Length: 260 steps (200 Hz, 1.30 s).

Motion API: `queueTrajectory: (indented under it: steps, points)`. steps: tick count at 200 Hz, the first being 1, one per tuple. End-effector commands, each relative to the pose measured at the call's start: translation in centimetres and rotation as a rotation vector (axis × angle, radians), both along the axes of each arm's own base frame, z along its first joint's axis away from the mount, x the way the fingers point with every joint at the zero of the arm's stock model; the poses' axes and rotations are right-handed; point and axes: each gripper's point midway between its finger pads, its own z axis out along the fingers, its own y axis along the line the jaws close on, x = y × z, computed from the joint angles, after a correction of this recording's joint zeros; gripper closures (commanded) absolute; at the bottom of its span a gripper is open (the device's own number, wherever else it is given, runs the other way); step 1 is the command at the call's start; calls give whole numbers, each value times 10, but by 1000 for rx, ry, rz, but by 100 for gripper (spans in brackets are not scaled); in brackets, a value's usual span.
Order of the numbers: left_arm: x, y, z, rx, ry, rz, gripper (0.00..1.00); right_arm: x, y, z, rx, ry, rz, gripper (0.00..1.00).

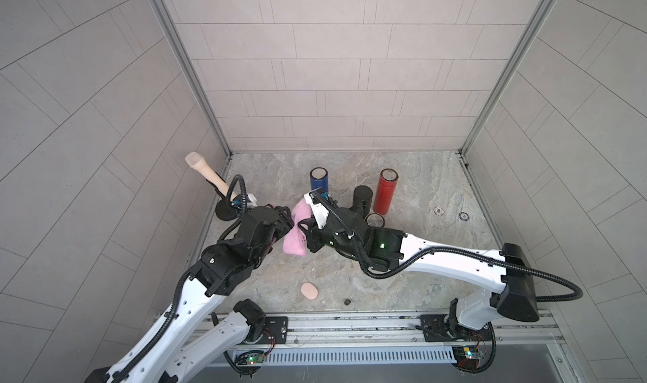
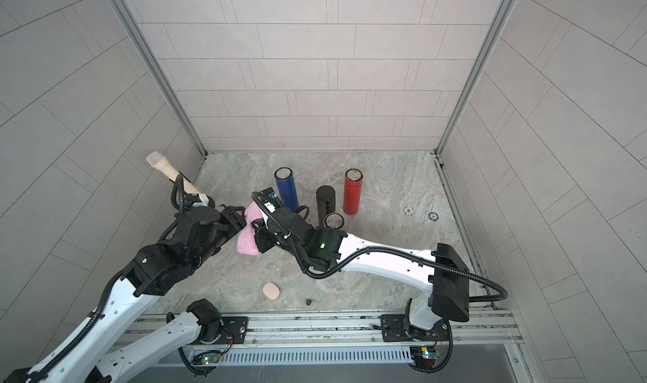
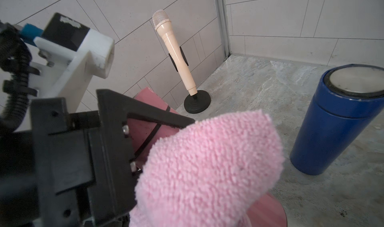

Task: Wipe the surface of the thermos
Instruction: Wipe the dirt from the surface of the thermos.

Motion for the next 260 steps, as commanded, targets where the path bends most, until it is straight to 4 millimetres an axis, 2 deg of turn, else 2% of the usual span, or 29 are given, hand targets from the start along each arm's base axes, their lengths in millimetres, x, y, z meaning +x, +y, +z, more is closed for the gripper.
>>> queueTrajectory:
  steps: [1, 42, 69, 91, 137, 153, 170, 186, 210, 222, 240, 260]
  points:
    - [6, -3, 20, -82, -79, 27, 100, 3, 2, -25, -37, 50, -39, 100]
    - [3, 6, 23, -50, -91, 44, 100, 3, -23, -76, -119, 123, -109, 100]
    - [5, 6, 24, -29, -84, 45, 100, 1, -35, -89, -138, 144, -131, 100]
    - [8, 4, 24, -21, -79, 43, 100, -4, -27, -80, -109, 136, -90, 100]
    - [11, -1, 26, 10, -95, 4, 100, -14, 0, -31, -15, 72, 33, 100]
    - [17, -8, 26, 94, -98, -63, 100, -15, 3, -28, -31, 85, 61, 100]
    - [20, -21, 35, 213, -142, -197, 100, -9, -13, -41, -61, 160, 29, 100]
    - [20, -25, 38, 351, -125, -296, 100, 1, -47, -55, -100, 261, -51, 100]
    - [15, -39, 40, 463, -97, -469, 100, 10, -83, -53, -104, 362, -78, 100]
    - [7, -58, 43, 442, -130, -599, 100, 12, -88, -46, -91, 391, -30, 100]
    - [-3, -73, 53, 393, -178, -695, 100, 17, -91, -36, -102, 417, 39, 100]
    - [-13, -72, 66, 401, -218, -732, 100, 19, -94, -29, -175, 433, 92, 100]
